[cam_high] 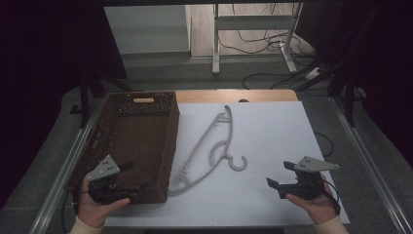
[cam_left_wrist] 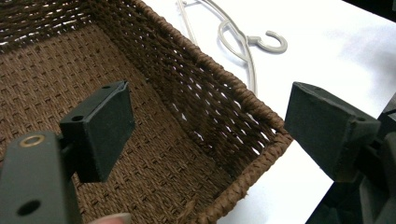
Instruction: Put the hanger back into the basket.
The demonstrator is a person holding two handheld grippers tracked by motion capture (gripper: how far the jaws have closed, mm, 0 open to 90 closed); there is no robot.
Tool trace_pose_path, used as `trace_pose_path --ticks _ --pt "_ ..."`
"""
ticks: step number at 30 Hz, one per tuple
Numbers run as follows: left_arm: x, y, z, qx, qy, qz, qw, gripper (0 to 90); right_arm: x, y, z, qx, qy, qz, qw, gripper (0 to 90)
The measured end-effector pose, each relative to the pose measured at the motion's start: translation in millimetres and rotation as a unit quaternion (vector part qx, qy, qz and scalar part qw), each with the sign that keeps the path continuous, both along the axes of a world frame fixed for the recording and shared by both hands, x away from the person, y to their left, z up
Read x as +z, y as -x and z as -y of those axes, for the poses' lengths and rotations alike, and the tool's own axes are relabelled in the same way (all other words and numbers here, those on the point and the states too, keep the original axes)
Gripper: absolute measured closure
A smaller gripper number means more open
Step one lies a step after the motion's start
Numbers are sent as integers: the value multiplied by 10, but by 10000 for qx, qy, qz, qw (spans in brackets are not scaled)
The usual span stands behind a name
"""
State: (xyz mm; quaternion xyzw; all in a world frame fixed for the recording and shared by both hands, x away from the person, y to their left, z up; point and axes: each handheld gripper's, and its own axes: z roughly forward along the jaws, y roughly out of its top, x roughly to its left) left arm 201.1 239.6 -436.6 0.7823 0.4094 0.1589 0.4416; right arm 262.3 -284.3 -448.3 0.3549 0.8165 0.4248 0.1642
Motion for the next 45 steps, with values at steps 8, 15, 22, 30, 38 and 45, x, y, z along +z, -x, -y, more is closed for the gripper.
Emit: trace_pose_path --ticks 8,15,22,30,38,45 --pt "-11 32 2 -27 29 -21 10000 166 9 0 23 -54 16 18 10000 147" --pt "11 47 -6 -27 191 -79 9998 180 -3 -14 13 -53 35 -17 10000 148" --pt "109 78 76 -46 247 -153 9996 185 -9 -25 7 -52 18 -56 10000 148" --pt "211 22 258 -190 140 -184 9996 192 0 -45 4 -55 7 -53 10000 150" --pt "243 -68 470 -352 -28 -261 9990 197 -15 -60 9 -81 61 -83 9999 151" --pt "262 -144 600 -433 -53 -384 9983 203 -11 -61 13 -57 58 -56 10000 151"
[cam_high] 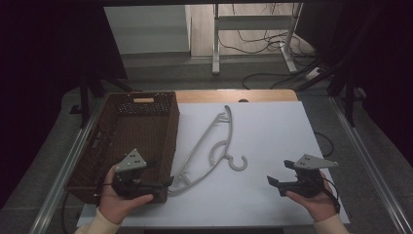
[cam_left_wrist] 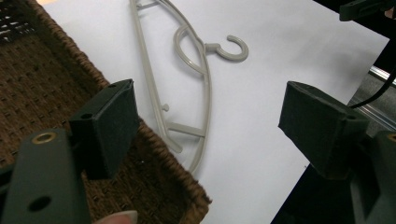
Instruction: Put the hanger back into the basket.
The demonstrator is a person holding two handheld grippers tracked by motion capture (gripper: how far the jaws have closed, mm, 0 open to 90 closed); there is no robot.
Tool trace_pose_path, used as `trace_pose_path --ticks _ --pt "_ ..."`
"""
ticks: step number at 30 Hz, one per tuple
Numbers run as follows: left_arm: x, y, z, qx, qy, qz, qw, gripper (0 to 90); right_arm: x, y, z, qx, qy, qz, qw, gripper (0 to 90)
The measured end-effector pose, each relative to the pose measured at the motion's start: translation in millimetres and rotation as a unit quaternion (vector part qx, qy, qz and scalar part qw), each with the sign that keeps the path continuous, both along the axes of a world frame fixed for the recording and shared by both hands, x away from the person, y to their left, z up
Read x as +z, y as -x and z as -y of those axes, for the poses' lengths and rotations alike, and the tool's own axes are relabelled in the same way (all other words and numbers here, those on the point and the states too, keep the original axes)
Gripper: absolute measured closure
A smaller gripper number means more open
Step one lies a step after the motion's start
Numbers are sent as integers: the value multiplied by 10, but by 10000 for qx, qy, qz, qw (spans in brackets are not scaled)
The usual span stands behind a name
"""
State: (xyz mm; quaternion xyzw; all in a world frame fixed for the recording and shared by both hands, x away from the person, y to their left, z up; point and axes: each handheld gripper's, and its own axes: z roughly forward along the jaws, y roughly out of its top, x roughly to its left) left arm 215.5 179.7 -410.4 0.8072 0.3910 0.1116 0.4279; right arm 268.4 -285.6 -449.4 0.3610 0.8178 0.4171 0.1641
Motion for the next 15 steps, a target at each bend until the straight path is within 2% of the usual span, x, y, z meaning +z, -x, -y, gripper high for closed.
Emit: trace_pose_path --ticks 8,15 --pt "-26 -83 164 -68 -186 -201 9996 219 -13 -3 -10 39 40 -19 10000 150" --pt "-23 -158 340 -332 3 -336 9989 229 -21 -8 -12 30 66 -36 10000 150"
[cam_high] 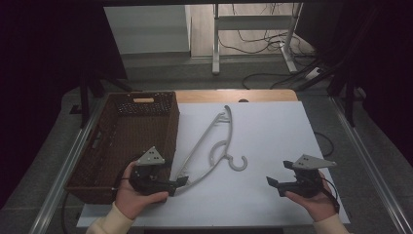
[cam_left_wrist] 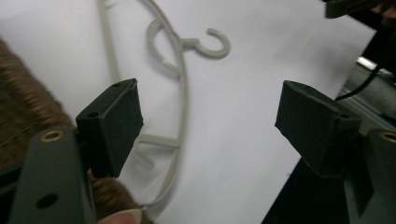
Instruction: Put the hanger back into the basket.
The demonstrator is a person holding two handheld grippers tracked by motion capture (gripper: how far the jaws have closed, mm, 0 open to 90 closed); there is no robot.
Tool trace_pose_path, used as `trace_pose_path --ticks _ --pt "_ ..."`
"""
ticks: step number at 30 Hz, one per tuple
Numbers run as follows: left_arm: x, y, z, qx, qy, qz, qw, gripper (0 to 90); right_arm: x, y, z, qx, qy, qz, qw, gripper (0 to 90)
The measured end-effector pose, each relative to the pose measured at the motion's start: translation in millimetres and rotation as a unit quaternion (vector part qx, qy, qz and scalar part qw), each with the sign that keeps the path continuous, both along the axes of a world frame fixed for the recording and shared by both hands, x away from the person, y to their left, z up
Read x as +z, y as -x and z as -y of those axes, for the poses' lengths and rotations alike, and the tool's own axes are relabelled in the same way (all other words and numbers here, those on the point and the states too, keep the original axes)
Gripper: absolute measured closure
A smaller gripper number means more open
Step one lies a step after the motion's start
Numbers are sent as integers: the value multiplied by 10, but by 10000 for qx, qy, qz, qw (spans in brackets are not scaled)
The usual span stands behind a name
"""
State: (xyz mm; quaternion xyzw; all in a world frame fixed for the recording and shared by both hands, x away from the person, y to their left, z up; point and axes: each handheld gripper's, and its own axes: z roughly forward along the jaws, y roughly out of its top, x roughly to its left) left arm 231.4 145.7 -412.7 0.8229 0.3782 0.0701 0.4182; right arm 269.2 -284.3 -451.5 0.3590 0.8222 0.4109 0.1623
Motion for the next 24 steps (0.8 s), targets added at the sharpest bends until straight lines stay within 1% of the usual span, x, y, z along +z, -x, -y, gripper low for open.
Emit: trace_pose_path --ticks 1,5,8,10,15,24 --pt "0 -11 23 -5 16 -18 10000 229 0 1 -1 -1 6 1 10000 150" --pt "-15 -70 99 -7 -28 -76 10000 231 -2 3 -5 1 36 5 10000 151" --pt "-38 -124 173 23 -125 -113 9999 234 -6 1 -7 4 45 -11 10000 151" --pt "-47 -153 213 24 -146 -153 9998 236 -11 -4 -7 -14 63 -21 10000 151" --pt "-58 -224 327 -54 -164 -230 9996 242 -15 -5 -8 -18 73 -36 10000 151" --pt "-134 -351 446 -52 -263 -351 9990 245 -25 -9 -8 -9 95 -43 9999 151"
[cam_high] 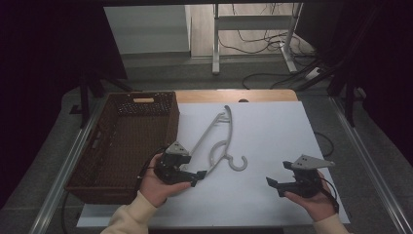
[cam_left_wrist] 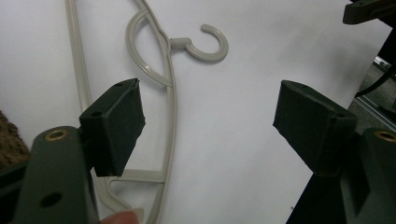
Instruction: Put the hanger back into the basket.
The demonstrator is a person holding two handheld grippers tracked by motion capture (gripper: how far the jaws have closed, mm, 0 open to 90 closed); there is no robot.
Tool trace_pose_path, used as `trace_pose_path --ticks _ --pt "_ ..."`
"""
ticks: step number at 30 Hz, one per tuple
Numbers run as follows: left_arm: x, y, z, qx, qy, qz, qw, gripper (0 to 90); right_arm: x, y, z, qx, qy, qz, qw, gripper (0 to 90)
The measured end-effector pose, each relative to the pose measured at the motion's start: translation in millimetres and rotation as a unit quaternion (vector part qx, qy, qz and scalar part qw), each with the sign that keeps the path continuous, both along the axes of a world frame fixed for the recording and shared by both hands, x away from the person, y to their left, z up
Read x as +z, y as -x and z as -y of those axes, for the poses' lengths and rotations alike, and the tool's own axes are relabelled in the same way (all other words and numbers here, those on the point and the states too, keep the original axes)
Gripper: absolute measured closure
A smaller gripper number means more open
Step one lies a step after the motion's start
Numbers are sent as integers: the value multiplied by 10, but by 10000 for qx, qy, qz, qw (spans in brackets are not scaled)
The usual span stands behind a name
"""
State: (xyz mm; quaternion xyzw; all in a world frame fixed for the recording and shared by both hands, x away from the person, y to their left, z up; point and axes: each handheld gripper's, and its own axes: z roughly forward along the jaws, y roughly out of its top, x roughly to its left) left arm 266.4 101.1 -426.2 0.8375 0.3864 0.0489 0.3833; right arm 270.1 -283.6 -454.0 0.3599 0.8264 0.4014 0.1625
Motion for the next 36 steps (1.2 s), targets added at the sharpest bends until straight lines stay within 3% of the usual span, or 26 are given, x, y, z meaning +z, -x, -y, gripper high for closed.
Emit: trace_pose_path --ticks 14,36 --pt "-120 -143 231 -154 -153 -215 9995 246 -10 -6 0 6 -1 -33 10000 151" --pt "-292 -284 370 -158 -326 -454 9983 255 -27 -17 -1 16 18 -65 10000 151"
